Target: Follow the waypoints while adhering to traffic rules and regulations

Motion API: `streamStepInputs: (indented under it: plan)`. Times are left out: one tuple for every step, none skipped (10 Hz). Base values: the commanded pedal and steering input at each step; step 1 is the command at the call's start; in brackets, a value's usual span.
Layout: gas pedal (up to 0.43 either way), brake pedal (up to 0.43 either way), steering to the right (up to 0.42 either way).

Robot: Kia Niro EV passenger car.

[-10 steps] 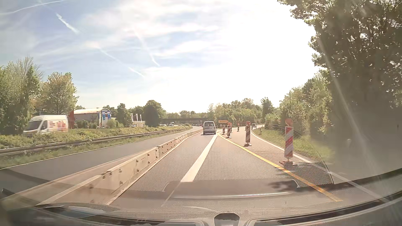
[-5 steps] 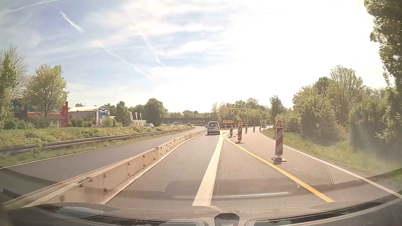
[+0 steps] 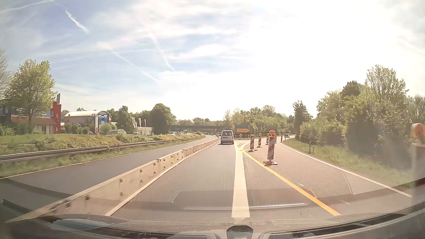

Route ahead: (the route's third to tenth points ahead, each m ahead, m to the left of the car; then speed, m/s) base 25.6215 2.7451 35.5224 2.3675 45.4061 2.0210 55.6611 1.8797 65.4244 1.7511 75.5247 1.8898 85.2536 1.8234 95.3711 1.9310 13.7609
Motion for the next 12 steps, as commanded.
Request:
streamStepInputs:
  plan:
    - [0.059,0.000,0.002]
    - [0.059,0.000,0.003]
    - [0.059,0.000,0.004]
    - [0.059,0.000,0.006]
    - [0.059,0.000,0.007]
    - [0.059,0.000,0.008]
    - [0.059,0.000,0.008]
    - [0.059,0.000,0.008]
    - [0.059,0.000,0.008]
    - [0.059,0.000,0.008]
    - [0.059,0.000,0.008]
    - [0.059,0.000,0.008]
